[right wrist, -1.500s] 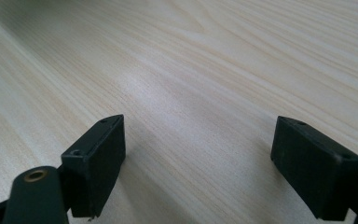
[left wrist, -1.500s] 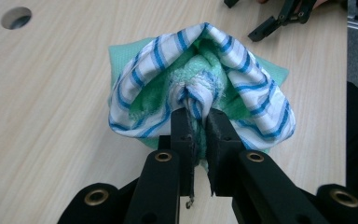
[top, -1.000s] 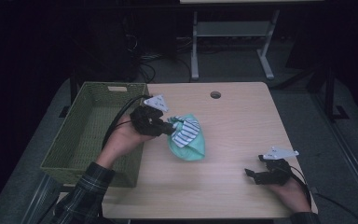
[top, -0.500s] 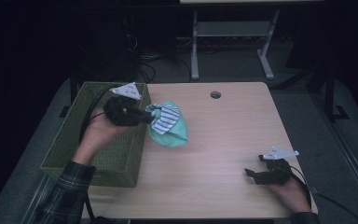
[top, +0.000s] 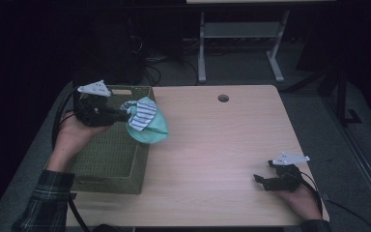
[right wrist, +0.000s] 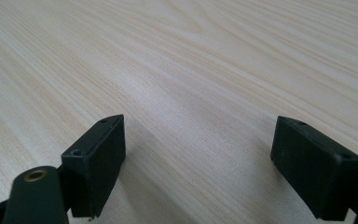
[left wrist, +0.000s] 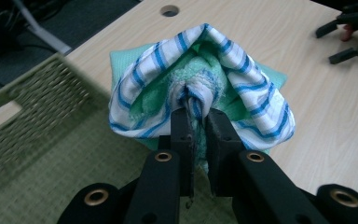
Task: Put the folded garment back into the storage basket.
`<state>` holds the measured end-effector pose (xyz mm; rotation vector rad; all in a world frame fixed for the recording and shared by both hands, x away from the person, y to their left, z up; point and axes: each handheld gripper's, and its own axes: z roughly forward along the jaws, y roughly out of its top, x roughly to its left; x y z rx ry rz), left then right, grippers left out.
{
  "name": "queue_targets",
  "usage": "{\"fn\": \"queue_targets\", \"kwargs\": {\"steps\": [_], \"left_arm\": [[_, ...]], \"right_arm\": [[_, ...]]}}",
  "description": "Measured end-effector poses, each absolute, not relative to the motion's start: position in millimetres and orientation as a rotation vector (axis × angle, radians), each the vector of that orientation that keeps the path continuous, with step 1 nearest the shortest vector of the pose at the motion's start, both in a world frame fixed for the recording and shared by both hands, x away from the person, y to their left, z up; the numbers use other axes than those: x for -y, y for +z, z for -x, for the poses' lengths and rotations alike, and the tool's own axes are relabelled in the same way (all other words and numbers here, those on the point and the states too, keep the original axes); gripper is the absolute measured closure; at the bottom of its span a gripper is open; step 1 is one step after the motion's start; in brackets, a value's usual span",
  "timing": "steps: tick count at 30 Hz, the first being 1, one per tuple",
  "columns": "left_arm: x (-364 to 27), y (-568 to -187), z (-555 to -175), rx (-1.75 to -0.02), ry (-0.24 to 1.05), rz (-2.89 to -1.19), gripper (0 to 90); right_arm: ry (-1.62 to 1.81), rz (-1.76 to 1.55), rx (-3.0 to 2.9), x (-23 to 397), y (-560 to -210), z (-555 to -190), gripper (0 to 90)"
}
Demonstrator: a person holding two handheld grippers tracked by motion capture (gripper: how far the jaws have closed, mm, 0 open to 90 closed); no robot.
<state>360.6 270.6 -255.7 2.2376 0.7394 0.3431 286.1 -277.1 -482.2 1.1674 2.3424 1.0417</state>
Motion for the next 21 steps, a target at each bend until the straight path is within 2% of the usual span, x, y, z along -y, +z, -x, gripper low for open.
{"fn": "queue_targets", "kwargs": {"steps": [11,21], "left_arm": [[-315,-259,-357,-0.872,0.394,-2.169,82.3],[-345,-284,-357,-0.992,0.408,-2.125,82.2]], "right_arm": [[1.041,-1.17,-2.342,277,-482,-286,17.5],[1.039,-1.172,-2.341,277,-482,-286,17.5]]}}
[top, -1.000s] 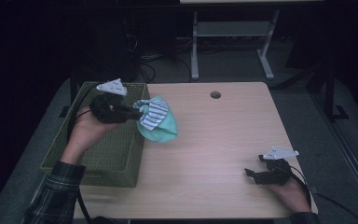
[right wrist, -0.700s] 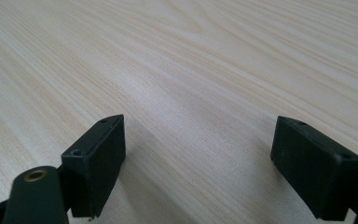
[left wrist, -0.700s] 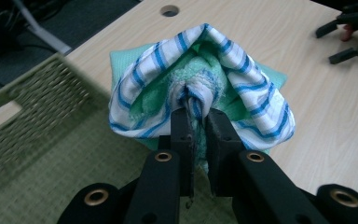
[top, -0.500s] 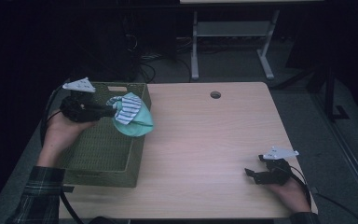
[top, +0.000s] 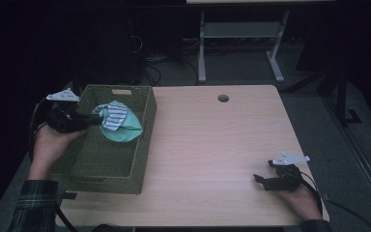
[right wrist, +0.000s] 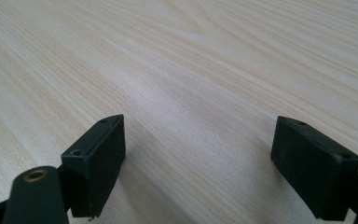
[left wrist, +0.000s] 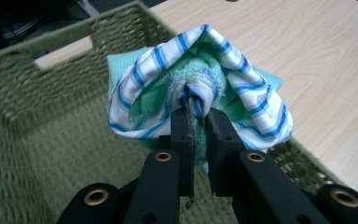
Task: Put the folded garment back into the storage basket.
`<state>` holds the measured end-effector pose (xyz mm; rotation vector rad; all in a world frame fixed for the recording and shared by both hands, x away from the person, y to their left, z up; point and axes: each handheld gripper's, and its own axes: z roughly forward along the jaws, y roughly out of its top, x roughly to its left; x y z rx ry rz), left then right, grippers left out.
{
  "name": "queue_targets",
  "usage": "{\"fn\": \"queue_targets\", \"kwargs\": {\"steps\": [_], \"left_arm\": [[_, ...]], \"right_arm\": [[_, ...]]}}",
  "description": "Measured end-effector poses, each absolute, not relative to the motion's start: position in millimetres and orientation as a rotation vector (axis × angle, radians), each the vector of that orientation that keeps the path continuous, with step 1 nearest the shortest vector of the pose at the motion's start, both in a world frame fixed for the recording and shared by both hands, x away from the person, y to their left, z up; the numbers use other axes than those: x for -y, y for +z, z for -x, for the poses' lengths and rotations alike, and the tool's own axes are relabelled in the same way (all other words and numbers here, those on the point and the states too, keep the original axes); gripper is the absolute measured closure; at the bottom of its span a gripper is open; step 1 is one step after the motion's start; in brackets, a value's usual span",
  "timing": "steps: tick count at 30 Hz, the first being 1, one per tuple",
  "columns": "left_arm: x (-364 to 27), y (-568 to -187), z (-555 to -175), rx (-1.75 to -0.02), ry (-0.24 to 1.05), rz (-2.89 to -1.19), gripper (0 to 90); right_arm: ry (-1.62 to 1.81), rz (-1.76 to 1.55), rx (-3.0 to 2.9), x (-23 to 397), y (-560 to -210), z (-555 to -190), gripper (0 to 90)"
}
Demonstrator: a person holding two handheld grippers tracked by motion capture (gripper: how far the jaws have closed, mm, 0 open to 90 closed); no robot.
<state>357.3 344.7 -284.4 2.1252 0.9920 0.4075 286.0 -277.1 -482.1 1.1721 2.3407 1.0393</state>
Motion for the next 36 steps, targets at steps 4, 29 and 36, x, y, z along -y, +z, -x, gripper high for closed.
{"fn": "queue_targets", "kwargs": {"steps": [4,29,36], "left_arm": [[-355,-295,-358,-1.04,0.406,-2.103,82.3],[-355,-367,-380,-1.158,0.319,-2.172,82.1],[-351,-379,-384,-1.196,0.309,-2.193,81.8]], "right_arm": [[1.039,-1.173,-2.34,277,-482,-286,17.4],[1.038,-1.176,-2.338,277,-482,-286,17.4],[1.04,-1.177,-2.337,277,-482,-285,17.4]]}}
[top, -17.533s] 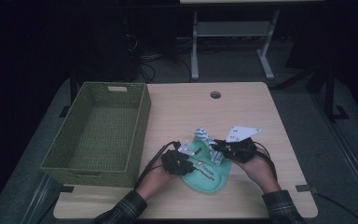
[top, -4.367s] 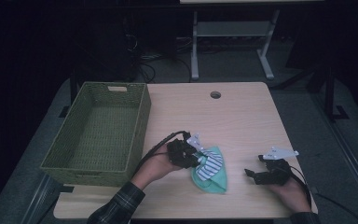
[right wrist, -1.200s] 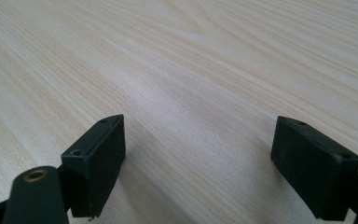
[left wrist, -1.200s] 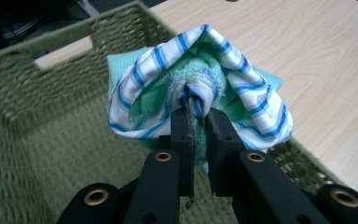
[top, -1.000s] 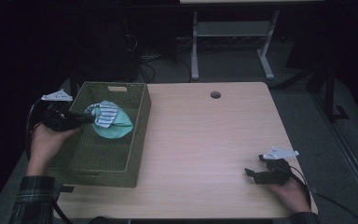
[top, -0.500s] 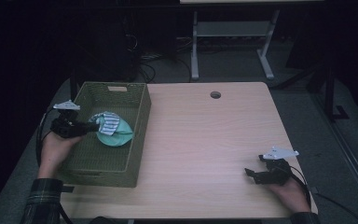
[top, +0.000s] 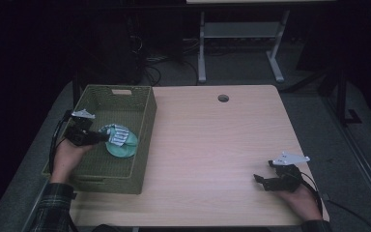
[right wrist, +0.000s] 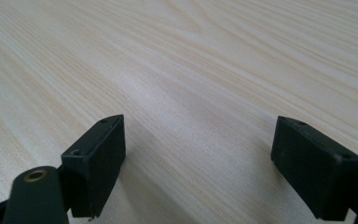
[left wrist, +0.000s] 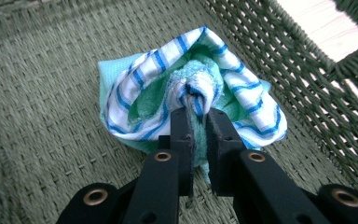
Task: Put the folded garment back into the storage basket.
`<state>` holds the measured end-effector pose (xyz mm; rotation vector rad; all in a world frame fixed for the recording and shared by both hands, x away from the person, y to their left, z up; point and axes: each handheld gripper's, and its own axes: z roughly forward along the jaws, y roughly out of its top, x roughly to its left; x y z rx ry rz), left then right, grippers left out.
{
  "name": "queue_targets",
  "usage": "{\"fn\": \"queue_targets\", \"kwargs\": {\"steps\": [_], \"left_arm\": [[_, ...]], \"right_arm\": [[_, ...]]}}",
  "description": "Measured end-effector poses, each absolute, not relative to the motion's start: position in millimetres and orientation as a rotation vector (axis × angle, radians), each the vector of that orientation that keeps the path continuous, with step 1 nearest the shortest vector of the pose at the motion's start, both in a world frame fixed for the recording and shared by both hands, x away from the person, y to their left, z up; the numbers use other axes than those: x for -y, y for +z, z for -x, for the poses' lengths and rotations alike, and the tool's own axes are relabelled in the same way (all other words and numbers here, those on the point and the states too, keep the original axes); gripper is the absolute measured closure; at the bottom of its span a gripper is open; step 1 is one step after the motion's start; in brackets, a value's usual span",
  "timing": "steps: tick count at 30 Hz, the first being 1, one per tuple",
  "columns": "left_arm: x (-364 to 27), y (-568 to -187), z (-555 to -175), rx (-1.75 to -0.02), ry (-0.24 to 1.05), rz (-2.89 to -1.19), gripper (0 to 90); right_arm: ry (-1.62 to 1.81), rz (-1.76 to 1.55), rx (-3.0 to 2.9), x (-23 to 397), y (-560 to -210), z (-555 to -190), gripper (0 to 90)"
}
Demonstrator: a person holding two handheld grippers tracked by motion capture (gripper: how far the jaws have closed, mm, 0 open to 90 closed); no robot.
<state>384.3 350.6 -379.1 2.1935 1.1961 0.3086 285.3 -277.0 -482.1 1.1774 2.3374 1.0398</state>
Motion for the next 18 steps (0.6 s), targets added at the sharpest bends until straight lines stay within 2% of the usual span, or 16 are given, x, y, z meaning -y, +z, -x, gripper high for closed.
{"fn": "queue_targets", "kwargs": {"steps": [7,18], "left_arm": [[-354,-382,-382,-1.219,0.314,-2.202,79.0],[-364,-380,-378,-1.231,0.342,-2.216,67.4]], "right_arm": [[1.04,-1.177,-2.338,277,-482,-285,17.4],[1.04,-1.177,-2.338,277,-482,-285,17.4]]}}
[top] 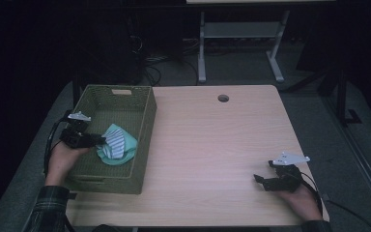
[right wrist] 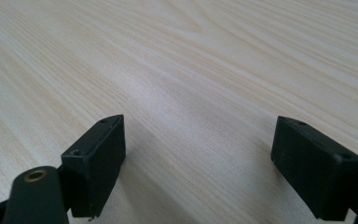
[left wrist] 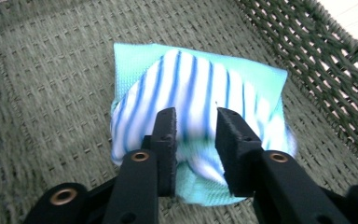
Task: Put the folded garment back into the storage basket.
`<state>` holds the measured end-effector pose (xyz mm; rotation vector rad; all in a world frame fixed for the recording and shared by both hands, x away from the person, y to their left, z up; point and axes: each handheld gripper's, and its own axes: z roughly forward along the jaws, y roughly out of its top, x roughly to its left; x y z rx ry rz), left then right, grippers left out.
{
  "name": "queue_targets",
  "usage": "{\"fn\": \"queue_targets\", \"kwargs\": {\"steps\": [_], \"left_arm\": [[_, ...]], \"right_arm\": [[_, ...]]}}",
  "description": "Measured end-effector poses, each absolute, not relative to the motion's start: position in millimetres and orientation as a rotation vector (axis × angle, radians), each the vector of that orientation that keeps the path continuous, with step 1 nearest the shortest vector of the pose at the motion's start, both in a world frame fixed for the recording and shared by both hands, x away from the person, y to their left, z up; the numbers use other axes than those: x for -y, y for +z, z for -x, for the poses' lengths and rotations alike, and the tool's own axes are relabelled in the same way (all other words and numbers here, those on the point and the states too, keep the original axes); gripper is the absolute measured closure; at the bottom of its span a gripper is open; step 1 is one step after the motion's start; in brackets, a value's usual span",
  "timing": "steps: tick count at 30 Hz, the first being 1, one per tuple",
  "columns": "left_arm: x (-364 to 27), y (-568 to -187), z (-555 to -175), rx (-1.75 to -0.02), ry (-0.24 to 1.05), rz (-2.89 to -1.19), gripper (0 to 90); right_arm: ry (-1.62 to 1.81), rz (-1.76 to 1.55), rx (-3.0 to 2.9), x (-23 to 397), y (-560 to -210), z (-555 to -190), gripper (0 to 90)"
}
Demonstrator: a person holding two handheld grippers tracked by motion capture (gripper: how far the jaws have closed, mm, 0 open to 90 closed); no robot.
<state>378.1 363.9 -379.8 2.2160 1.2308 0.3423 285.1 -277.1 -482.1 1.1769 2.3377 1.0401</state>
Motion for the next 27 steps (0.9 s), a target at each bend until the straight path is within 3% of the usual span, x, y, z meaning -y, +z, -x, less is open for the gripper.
{"fn": "queue_targets", "kwargs": {"steps": [4,19,27], "left_arm": [[-367,-379,-378,-1.235,0.346,-2.212,60.7],[-348,-361,-379,-1.181,0.357,-2.163,20.1],[-328,-346,-377,-1.125,0.361,-2.145,13.7]], "right_arm": [[1.04,-1.177,-2.337,277,-482,-285,17.4],[1.04,-1.177,-2.337,277,-482,-285,17.4],[1.04,-1.177,-2.337,277,-482,-285,17.4]]}}
